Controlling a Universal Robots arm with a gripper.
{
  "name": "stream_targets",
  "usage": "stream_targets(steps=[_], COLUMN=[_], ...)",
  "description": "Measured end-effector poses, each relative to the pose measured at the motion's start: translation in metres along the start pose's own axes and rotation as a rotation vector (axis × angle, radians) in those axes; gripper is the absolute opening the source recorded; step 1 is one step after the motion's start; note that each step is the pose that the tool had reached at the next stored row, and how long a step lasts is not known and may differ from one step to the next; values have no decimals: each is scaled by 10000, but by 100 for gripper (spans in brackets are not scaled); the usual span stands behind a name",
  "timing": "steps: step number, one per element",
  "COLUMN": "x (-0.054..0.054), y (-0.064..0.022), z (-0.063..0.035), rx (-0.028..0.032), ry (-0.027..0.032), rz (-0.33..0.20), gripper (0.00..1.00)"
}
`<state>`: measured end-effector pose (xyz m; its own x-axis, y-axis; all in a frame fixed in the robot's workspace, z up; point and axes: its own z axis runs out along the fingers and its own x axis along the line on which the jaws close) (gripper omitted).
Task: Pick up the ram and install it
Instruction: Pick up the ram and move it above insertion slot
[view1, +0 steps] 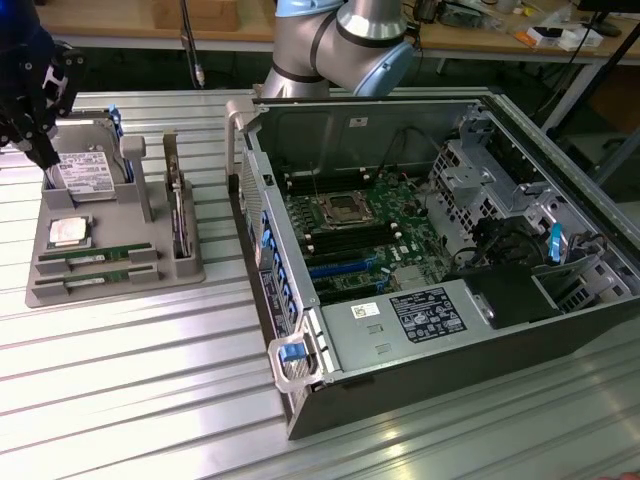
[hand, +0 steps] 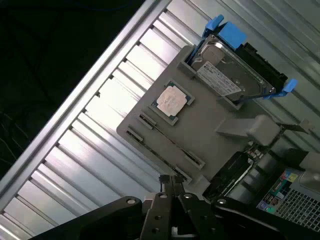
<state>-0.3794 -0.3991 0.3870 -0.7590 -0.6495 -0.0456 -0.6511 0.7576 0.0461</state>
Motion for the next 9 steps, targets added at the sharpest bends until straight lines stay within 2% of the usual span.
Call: stream_targets(steps=[9], x=[4], y=[-2], z=[32], rx=[-71], ry=[69], rz=[-1542], gripper=[11])
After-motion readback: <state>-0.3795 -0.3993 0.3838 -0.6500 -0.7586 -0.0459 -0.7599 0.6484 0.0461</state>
